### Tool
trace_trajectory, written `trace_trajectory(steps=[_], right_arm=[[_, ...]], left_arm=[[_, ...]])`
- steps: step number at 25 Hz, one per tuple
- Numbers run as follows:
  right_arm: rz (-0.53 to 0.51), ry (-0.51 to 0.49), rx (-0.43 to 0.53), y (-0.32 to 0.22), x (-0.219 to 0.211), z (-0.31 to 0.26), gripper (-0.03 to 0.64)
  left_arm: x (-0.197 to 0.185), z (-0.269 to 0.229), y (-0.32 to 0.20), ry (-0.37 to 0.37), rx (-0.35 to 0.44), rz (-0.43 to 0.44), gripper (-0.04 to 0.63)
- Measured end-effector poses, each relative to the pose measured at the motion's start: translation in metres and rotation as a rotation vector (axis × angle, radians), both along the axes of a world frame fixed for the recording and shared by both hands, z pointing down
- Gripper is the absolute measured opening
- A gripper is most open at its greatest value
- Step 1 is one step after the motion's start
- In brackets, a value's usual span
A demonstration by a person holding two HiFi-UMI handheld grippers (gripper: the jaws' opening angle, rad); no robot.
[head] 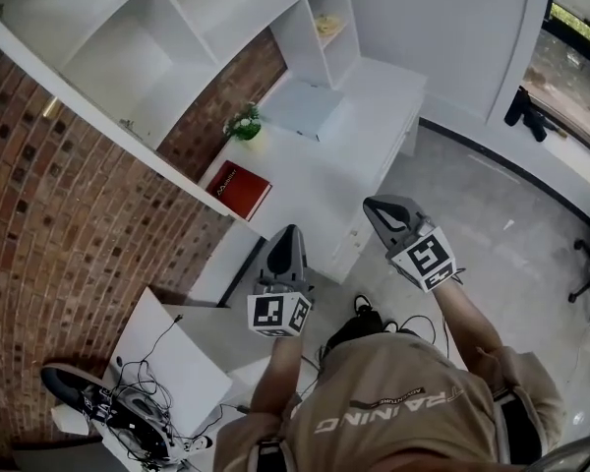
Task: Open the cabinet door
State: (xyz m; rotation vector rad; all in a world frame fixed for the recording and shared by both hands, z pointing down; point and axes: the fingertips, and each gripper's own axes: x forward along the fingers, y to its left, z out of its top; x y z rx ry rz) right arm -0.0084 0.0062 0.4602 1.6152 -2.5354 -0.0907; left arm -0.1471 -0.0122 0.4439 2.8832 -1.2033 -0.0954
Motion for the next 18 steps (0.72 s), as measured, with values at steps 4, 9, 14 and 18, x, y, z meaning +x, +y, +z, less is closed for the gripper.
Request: trace_trajectory(steps=[4, 9, 14, 18], right_arm=[[-0.051, 0.024, 0.021, -0.023, -0.009, -0.011, 0.015], [-0.077, -0.001, 0.036, -0.064, -0.003, -0.023, 0.015], [-0.100, -0.031, -0.011, -0.101, 0.005, -0.009, 0.014], [-0.186, -0.045, -0.017, -0.128, 0.001, -0.008, 0.014]], left_arm=[[0.008, -0.002, -0.027, 0.041, 0.011, -0.029, 0.009], [0.023, -0.005, -0.055, 0.044, 0.017, -0.016, 0.009], [0.016, 0.000, -0.075, 0.012, -0.022, -0.054, 0.009], [0.004, 0.007, -0.090, 0.014, -0.049, -0.153, 0.009]])
